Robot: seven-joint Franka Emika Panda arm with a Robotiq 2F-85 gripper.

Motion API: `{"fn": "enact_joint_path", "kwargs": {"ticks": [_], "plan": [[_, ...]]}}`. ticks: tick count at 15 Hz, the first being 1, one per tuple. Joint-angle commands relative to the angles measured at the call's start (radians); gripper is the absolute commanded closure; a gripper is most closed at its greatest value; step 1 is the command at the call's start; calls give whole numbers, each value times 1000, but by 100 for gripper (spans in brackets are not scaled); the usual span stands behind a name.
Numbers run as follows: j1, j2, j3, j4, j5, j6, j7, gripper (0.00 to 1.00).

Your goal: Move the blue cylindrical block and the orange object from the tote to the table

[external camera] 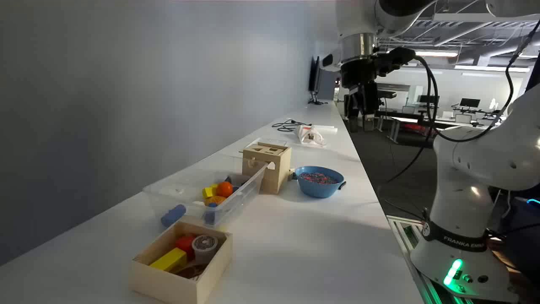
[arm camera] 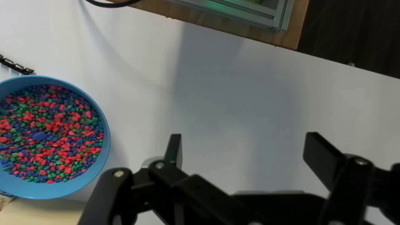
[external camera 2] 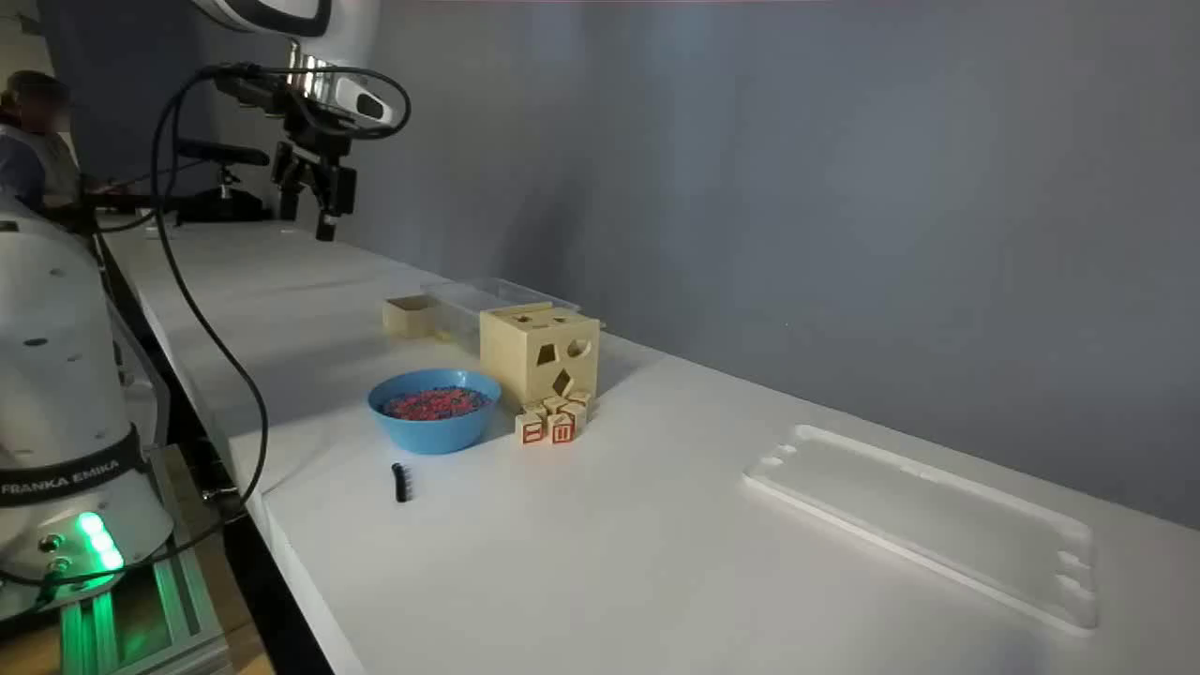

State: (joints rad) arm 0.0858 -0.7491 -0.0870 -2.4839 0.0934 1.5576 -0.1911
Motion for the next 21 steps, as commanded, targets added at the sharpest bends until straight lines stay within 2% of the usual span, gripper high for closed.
{"fn": "enact_joint_path", "kwargs": {"ticks": [1, 9, 13, 16, 18, 21], "plan": [[-15, 2, 11, 2, 6, -3, -8, 0], [-15, 2, 11, 2, 6, -2, -8, 0], [-14, 64, 21, 7, 114, 223, 53, 0], [-19, 177, 50, 45, 115, 418, 102, 0], [-26, 266, 69, 88, 94, 490, 155, 0], [-35, 421, 102, 194, 71, 521, 255, 0]]}}
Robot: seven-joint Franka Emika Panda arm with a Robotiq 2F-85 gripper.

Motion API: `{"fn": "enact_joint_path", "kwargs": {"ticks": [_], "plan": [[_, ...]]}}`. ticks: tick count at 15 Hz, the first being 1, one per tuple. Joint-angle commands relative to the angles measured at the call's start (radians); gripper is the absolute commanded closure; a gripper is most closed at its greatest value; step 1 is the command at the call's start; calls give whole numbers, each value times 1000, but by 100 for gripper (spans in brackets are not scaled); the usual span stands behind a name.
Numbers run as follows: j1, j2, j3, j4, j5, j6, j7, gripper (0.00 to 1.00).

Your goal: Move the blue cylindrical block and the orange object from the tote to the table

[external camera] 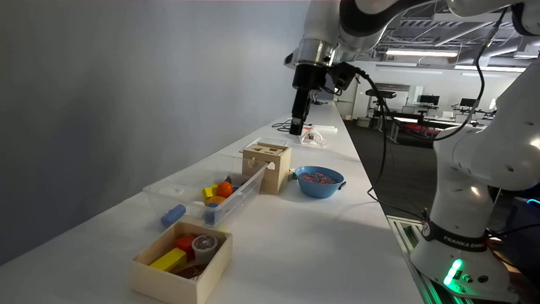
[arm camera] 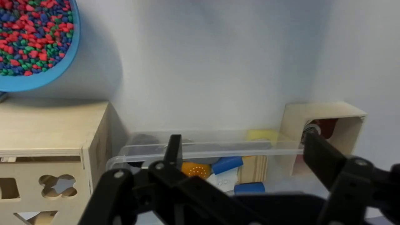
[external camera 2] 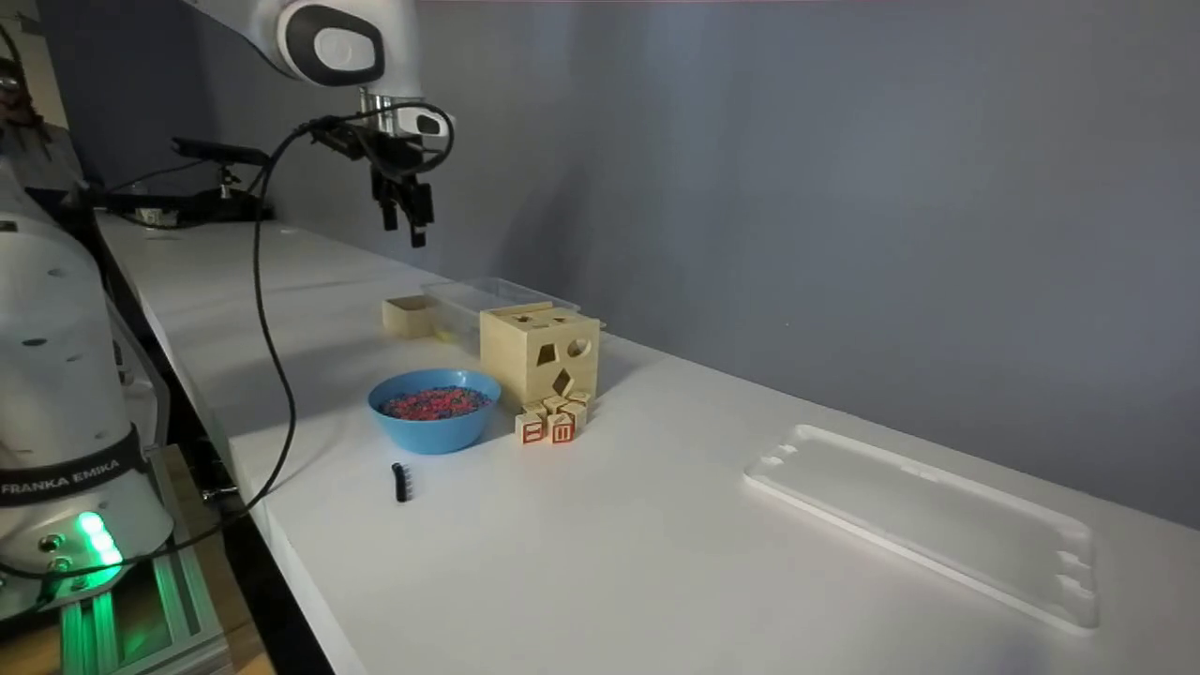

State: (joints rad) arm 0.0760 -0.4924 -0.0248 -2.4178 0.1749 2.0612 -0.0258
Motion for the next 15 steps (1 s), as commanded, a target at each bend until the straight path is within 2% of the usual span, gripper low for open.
{"fn": "enact_joint_path", "kwargs": {"ticks": [1, 3, 4, 7, 10, 13, 15], "plan": [[-28, 217, 49, 161, -2, 37, 133, 0], [-28, 282, 51, 226, 17, 8, 191, 0], [-23, 195, 46, 134, 3, 37, 139, 0], [-23, 279, 49, 201, 2, 36, 173, 0], [-24, 285, 49, 212, 2, 35, 177, 0], [-23, 357, 85, 258, 18, 131, 400, 0], [-23, 426, 114, 304, -15, 202, 543, 0]]}}
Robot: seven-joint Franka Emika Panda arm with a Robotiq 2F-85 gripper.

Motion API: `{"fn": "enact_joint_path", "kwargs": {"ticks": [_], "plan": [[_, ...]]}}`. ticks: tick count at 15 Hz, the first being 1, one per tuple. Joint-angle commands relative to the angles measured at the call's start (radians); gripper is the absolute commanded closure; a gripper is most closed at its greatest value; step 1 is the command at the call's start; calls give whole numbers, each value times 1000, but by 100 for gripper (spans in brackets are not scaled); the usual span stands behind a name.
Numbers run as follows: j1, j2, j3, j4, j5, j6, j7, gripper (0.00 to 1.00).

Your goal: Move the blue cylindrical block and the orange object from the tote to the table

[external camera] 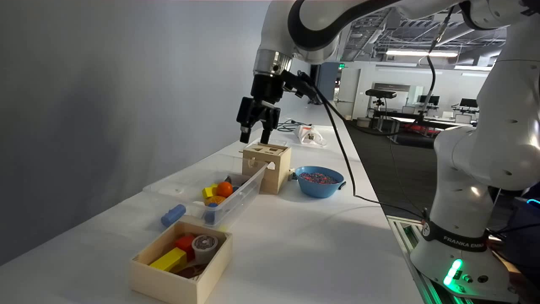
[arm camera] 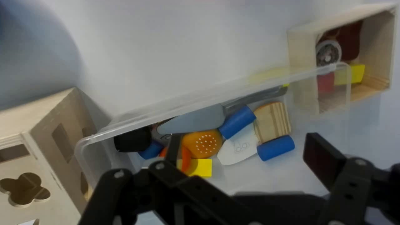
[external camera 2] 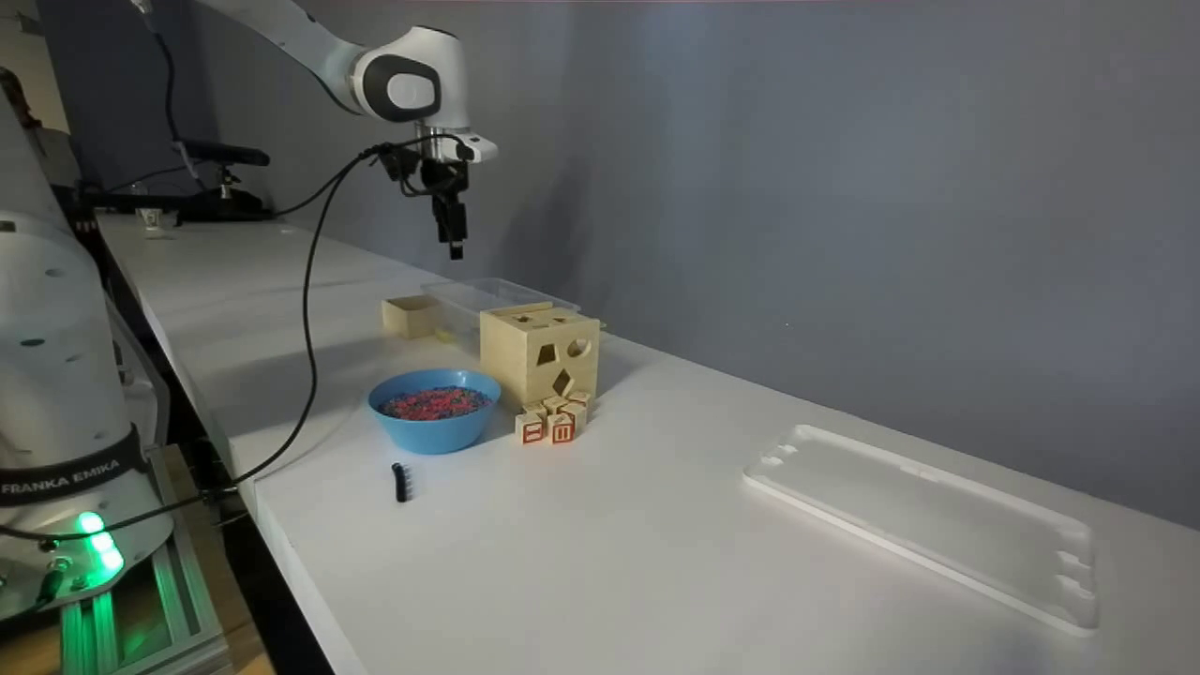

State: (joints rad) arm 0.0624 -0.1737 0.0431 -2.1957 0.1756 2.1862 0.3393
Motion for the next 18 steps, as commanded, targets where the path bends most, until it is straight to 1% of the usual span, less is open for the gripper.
{"fn": "enact_joint_path", "kwargs": {"ticks": [1, 3, 4, 6, 9, 13, 15, 18], "plan": [[-7, 145, 59, 104, -31, 112, 253, 0], [0, 216, 75, 150, -111, 117, 386, 0], [8, 247, 72, 168, -150, 107, 436, 0], [25, 305, 56, 202, -192, 80, 504, 0], [40, 381, 38, 227, -187, 117, 526, 0], [57, 453, 23, 272, -177, 93, 522, 0], [67, 478, 21, 290, -169, 61, 512, 0], [85, 497, 13, 307, -184, -35, 520, 0]]}}
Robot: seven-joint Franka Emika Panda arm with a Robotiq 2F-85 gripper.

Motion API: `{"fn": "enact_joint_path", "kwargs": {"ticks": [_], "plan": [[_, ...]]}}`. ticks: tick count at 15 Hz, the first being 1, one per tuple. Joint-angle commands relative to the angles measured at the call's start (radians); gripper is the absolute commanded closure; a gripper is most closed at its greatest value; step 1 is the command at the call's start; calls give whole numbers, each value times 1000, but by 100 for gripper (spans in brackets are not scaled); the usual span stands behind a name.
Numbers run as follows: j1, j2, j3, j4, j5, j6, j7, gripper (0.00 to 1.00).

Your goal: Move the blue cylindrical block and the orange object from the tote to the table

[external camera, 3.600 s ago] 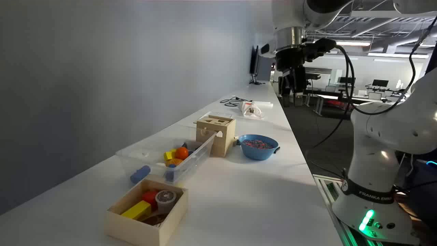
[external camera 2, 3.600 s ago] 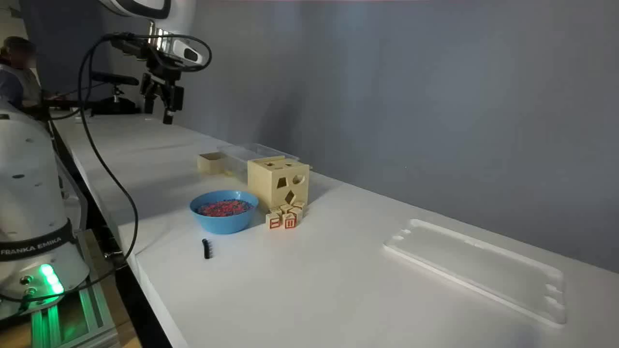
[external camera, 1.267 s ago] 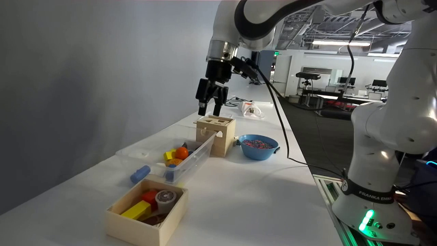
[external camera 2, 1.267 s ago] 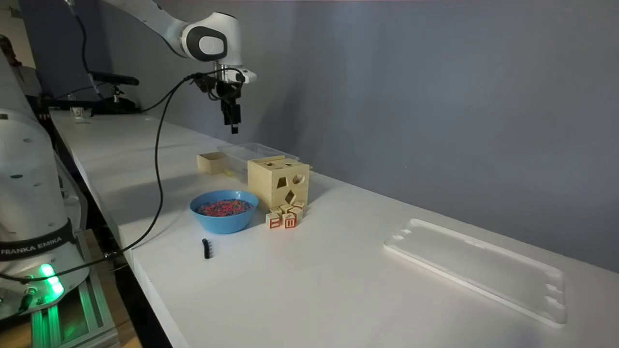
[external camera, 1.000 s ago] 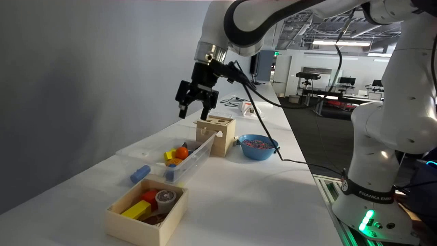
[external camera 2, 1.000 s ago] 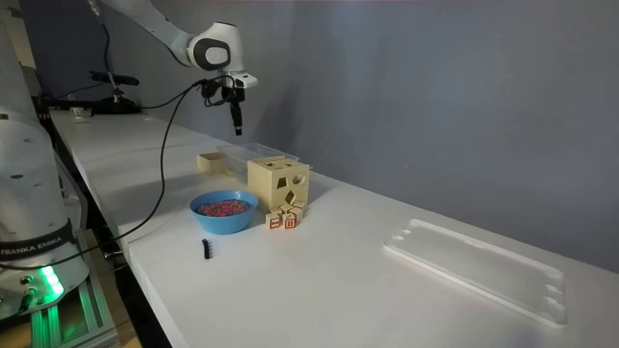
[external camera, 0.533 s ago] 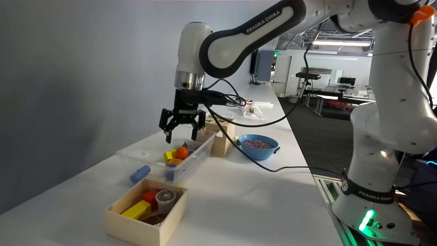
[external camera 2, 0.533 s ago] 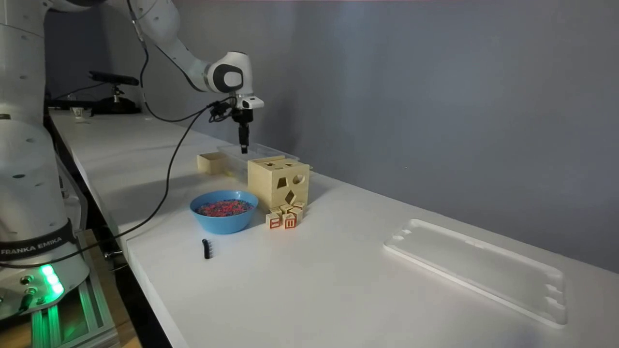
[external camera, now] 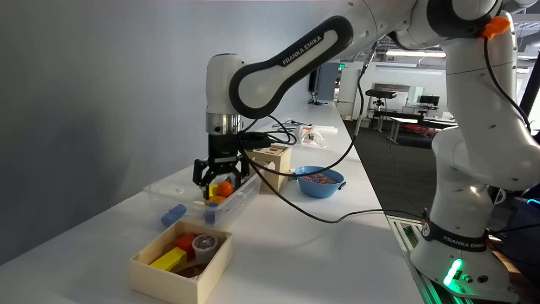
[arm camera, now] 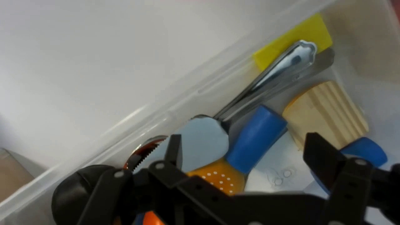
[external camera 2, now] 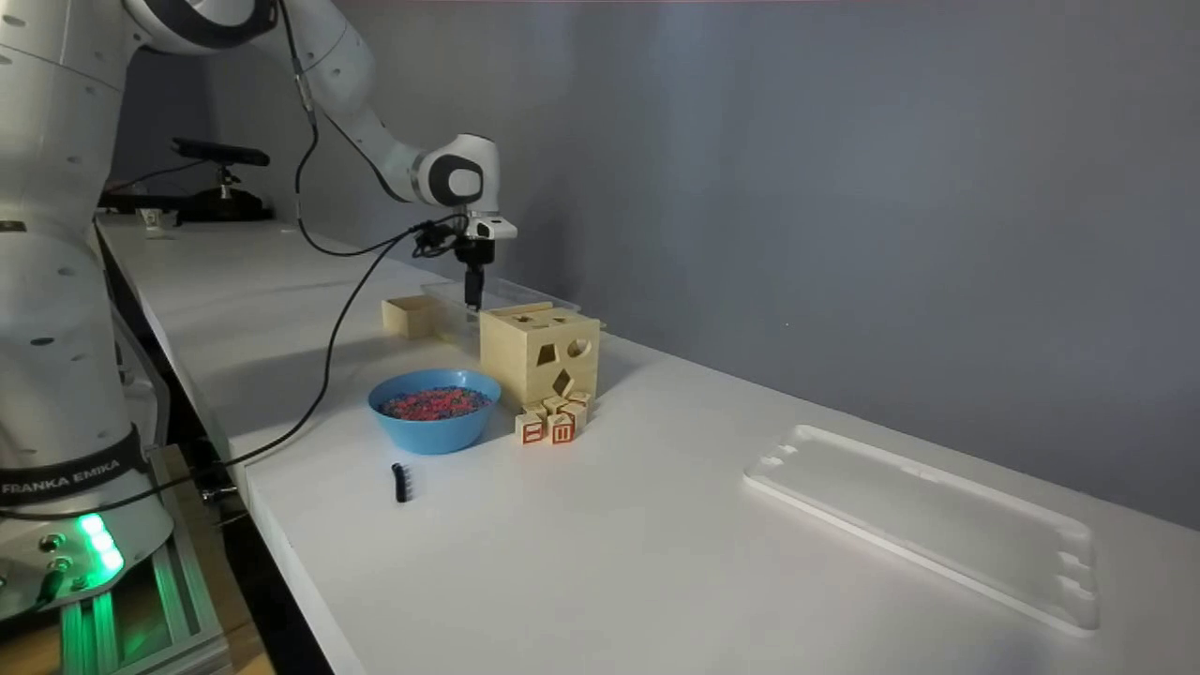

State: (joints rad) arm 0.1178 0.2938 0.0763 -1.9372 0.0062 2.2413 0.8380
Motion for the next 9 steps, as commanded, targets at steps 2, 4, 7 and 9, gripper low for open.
{"fn": "enact_joint_path", "kwargs": {"ticks": [2, 4, 7, 9], "plan": [[34, 43, -21, 55, -4, -111, 15, 0], [41, 58, -24, 60, -5, -99, 19, 0], [49, 80, -31, 63, -12, -83, 22, 1], [53, 97, -32, 63, -7, -69, 14, 1]]}}
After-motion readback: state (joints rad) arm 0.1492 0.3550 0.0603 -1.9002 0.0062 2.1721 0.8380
